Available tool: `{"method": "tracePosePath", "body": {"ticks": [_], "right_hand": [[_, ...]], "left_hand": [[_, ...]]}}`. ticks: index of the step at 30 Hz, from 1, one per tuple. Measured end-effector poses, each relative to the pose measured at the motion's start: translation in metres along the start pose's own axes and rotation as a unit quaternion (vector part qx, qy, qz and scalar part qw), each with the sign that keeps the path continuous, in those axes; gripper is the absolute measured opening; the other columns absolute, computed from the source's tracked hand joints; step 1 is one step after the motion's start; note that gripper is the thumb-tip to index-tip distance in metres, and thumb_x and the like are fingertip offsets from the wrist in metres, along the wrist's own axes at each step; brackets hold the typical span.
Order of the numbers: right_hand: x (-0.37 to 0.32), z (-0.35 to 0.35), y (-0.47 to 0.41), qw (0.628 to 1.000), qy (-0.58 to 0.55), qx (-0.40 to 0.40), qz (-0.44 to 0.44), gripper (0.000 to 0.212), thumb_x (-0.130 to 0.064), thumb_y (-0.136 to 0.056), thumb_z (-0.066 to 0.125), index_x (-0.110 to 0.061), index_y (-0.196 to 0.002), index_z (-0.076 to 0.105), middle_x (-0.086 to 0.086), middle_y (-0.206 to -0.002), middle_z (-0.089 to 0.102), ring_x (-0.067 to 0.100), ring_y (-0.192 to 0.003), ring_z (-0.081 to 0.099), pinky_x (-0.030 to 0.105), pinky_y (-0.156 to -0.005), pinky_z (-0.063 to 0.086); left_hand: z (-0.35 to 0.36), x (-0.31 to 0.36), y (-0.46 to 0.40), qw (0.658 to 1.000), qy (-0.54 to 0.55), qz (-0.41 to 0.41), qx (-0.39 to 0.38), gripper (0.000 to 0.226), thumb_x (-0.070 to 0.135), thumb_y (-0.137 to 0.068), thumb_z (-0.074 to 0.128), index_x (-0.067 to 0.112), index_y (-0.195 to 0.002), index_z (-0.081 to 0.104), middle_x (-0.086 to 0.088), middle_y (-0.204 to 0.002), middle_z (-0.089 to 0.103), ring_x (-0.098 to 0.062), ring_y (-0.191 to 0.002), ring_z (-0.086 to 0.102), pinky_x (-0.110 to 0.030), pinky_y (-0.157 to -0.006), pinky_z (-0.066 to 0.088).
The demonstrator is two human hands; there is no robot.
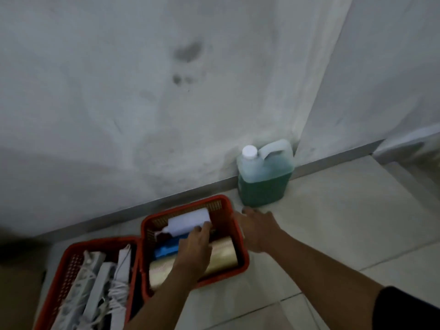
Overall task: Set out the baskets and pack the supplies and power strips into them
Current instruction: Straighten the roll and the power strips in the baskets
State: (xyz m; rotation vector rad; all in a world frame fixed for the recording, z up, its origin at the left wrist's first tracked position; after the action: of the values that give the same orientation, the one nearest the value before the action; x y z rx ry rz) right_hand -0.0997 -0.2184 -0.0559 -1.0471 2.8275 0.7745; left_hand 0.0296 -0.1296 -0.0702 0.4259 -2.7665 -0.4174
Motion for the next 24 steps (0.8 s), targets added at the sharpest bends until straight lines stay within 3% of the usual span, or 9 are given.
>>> {"method": "tracePosePath", "body": {"ticks": [4, 7, 9, 11, 15, 17, 19, 21, 24], "right_hand": [[-0.037, 0.092, -0.005, 0.999, 0.001, -0.044, -0.018, 0.075, -0.033, -0.082, 0.065, -0.023, -0.144, 0.024, 0.011, -0.143, 0.034, 0.032, -0.126, 0.042, 0.049, -0.105, 0.029], [-0.058, 0.150, -0.017, 0.996, 0.051, -0.059, -0.040, 0.074, -0.047, -0.082, 0.061, -0.023, -0.143, 0.025, 0.011, -0.141, 0.038, 0.032, -0.125, 0.043, 0.048, -0.105, 0.028], [-0.070, 0.178, -0.028, 0.994, 0.092, -0.026, -0.052, 0.069, -0.055, -0.081, 0.058, -0.020, -0.136, 0.036, 0.012, -0.133, 0.046, 0.032, -0.120, 0.046, 0.046, -0.101, 0.032], [-0.077, 0.186, -0.040, 0.990, 0.117, 0.038, -0.073, 0.058, -0.056, -0.082, 0.055, -0.015, -0.123, 0.049, 0.014, -0.121, 0.055, 0.031, -0.109, 0.053, 0.042, -0.093, 0.039], [-0.073, 0.193, -0.046, 0.974, 0.153, 0.118, -0.120, 0.061, -0.063, -0.083, 0.049, -0.012, -0.117, 0.053, 0.014, -0.111, 0.058, 0.031, -0.096, 0.058, 0.038, -0.079, 0.043], [-0.069, 0.198, -0.043, 0.971, 0.151, 0.136, -0.124, 0.063, -0.066, -0.084, 0.046, -0.013, -0.119, 0.051, 0.014, -0.113, 0.056, 0.030, -0.097, 0.057, 0.039, -0.082, 0.043], [-0.070, 0.200, -0.038, 0.972, 0.146, 0.140, -0.119, 0.061, -0.064, -0.086, 0.046, -0.013, -0.120, 0.052, 0.014, -0.115, 0.055, 0.029, -0.099, 0.056, 0.040, -0.084, 0.044], [-0.074, 0.198, -0.032, 0.973, 0.157, 0.128, -0.112, 0.055, -0.057, -0.088, 0.048, -0.013, -0.119, 0.053, 0.015, -0.116, 0.055, 0.030, -0.100, 0.056, 0.040, -0.084, 0.045], [-0.079, 0.191, -0.024, 0.977, 0.164, 0.104, -0.090, 0.048, -0.048, -0.090, 0.053, -0.010, -0.119, 0.056, 0.015, -0.117, 0.055, 0.031, -0.103, 0.056, 0.041, -0.085, 0.045]], "left_hand": [[0.060, -0.054, 0.031, 0.999, -0.047, -0.020, -0.016, 0.047, 0.032, -0.092, 0.048, 0.022, -0.137, 0.034, -0.004, -0.135, 0.051, -0.022, -0.121, 0.049, -0.038, -0.101, 0.040], [0.092, -0.093, 0.046, 0.993, -0.117, 0.012, 0.014, 0.047, 0.020, -0.087, 0.055, 0.022, -0.132, 0.043, -0.003, -0.130, 0.052, -0.026, -0.121, 0.048, -0.044, -0.099, 0.037], [0.108, -0.112, 0.051, 0.986, -0.120, 0.087, 0.075, 0.048, 0.010, -0.063, 0.073, 0.022, -0.107, 0.059, -0.001, -0.095, 0.068, -0.024, -0.087, 0.066, -0.039, -0.074, 0.051], [0.117, -0.134, 0.046, 0.971, -0.152, 0.143, 0.118, 0.048, 0.018, -0.047, 0.074, 0.029, -0.090, 0.054, 0.008, -0.066, 0.067, -0.014, -0.058, 0.066, -0.025, -0.056, 0.049], [0.124, -0.160, 0.032, 0.939, -0.241, 0.196, 0.150, 0.009, 0.037, -0.070, 0.046, 0.033, -0.078, 0.047, 0.012, -0.053, 0.063, -0.002, -0.048, 0.058, -0.018, -0.063, 0.048], [0.130, -0.160, 0.029, 0.930, -0.275, 0.206, 0.131, 0.020, 0.040, -0.074, 0.043, 0.028, -0.062, 0.055, 0.009, -0.048, 0.062, -0.003, -0.043, 0.056, -0.018, -0.063, 0.052], [0.135, -0.161, 0.033, 0.920, -0.307, 0.211, 0.124, 0.029, 0.044, -0.076, 0.045, 0.027, -0.058, 0.058, 0.009, -0.049, 0.061, -0.003, -0.043, 0.057, -0.020, -0.065, 0.052], [0.141, -0.158, 0.041, 0.907, -0.334, 0.228, 0.118, 0.022, 0.043, -0.077, 0.046, 0.029, -0.067, 0.060, 0.011, -0.055, 0.063, -0.004, -0.048, 0.060, -0.024, -0.065, 0.053], [0.142, -0.151, 0.055, 0.927, -0.309, 0.202, 0.059, 0.023, 0.033, -0.089, 0.043, 0.023, -0.103, 0.058, -0.001, -0.095, 0.069, -0.021, -0.087, 0.066, -0.039, -0.085, 0.047]]}}
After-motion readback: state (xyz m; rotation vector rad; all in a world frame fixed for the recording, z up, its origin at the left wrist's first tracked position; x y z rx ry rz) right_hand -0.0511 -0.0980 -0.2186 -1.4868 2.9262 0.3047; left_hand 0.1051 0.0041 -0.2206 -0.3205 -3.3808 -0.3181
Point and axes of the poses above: each hand's wrist, its own y-axis away from the middle knuckle, its own z-axis out of the palm, x = y × z, the point moved 5 cm from there along -y, towards the middle knuckle
